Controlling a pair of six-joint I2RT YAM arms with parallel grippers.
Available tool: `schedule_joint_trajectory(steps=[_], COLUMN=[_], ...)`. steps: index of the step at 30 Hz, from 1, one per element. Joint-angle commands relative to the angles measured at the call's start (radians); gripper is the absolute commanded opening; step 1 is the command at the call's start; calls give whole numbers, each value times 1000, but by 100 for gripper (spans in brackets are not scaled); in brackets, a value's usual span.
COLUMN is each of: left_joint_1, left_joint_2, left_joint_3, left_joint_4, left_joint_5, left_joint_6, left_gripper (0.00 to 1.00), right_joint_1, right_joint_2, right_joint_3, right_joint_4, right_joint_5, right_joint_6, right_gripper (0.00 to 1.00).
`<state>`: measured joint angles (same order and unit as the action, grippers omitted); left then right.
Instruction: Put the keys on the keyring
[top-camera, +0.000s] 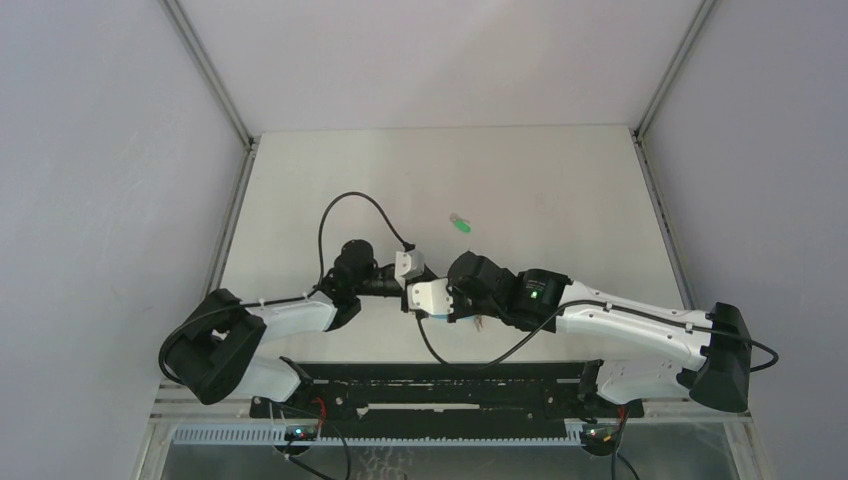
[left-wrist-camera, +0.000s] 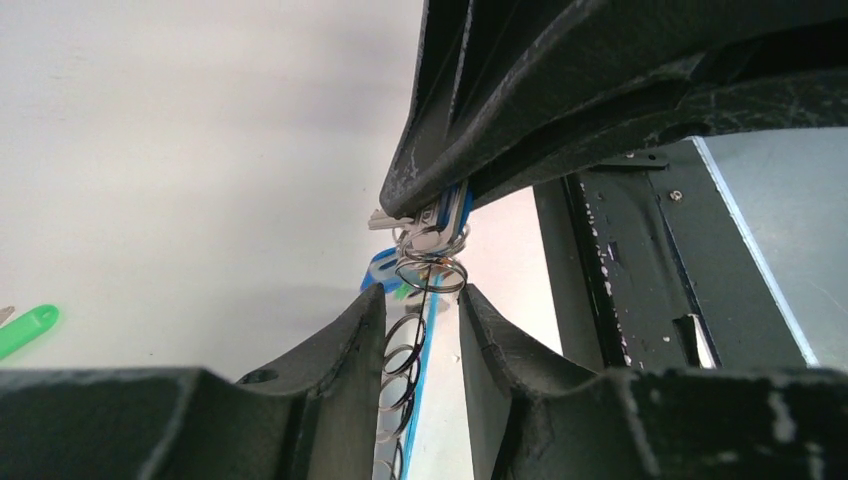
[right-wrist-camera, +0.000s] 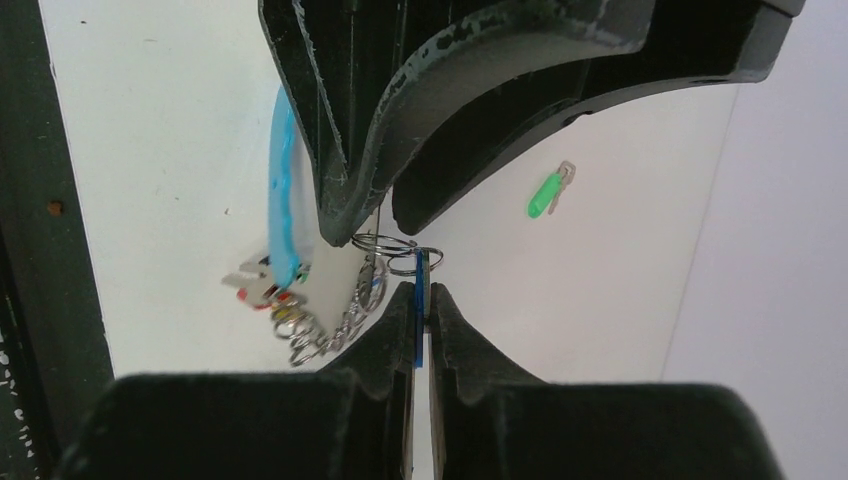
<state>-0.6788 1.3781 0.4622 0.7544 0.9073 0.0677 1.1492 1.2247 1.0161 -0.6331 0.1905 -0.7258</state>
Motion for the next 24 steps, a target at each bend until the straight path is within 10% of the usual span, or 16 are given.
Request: schedule_joint_trajectory(steps=[1, 24], left_joint_1=[-8, -9], left_joint_2=[-14, -5], left_joint_3=[22, -27], left_joint_4=[113, 149], left_joint_5=[-25, -89], left_joint_6=[-54, -136], left_gripper=[37, 32], right_joint_1=[9, 14], right_joint_2=[-14, -10], right_joint_3=[12, 23], right_joint_4=[56, 52], right_joint_5=[27, 71], right_joint_6=[1, 23], right_gripper=[0, 0])
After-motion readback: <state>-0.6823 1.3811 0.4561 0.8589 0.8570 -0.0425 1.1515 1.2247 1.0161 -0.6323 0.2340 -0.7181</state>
